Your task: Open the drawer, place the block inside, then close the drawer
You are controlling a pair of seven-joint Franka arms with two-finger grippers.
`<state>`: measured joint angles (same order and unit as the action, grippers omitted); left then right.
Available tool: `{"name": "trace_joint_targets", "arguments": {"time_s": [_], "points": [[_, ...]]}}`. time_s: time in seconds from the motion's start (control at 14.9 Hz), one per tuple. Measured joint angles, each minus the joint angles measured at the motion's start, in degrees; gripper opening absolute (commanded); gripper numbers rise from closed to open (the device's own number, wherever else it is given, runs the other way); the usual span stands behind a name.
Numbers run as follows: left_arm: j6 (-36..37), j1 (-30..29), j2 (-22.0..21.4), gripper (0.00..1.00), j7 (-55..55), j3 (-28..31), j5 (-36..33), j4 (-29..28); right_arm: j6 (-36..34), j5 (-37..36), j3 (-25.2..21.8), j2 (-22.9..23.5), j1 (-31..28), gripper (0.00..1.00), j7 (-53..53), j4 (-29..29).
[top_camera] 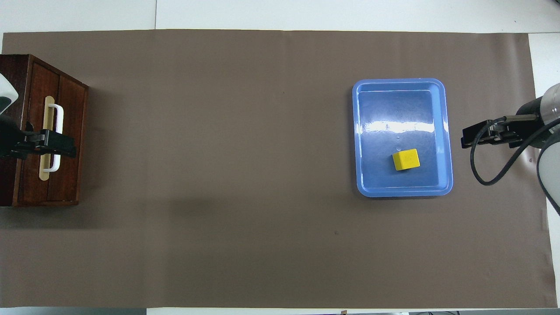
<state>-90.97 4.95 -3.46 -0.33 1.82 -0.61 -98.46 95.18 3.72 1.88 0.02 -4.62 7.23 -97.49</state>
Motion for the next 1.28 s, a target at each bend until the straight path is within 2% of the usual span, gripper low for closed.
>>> {"name": "trace_joint_targets", "arguments": {"time_s": [0.13,0.47,0.61,0.81,1.08,1.28], "points": [[-0.6,0.0,0.0,1.00,-0.8,-0.1,-0.5,-0.1,1.6,0.1,-0.2,1.5,-0.9,1.00,8.7,0.0],[-6.8,3.5,0.6,1.00,-4.0,-1.0,-11.2,-4.0,5.9,0.5,-0.2,6.2,-1.0,0.99,33.5,0.0],[-9.0,4.6,2.2,1.00,-8.1,-1.1,-15.2,-5.2,6.3,4.4,-0.3,7.8,-1.1,0.99,44.6,0.1],[-12.1,7.5,6.7,1.00,-16.2,-1.2,-23.1,-5.7,6.6,11.3,-0.7,9.8,-1.8,0.99,57.6,0.1],[-16.6,7.9,11.5,1.00,-24.0,-0.7,-25.6,-6.4,6.7,22.6,-1.8,12.7,-5.1,0.99,64.4,0.0],[-19.8,6.2,11.8,1.00,-24.4,-0.3,-29.9,-8.9,6.1,28.0,-1.9,16.7,-7.8,0.99,64.8,-0.4]]}}
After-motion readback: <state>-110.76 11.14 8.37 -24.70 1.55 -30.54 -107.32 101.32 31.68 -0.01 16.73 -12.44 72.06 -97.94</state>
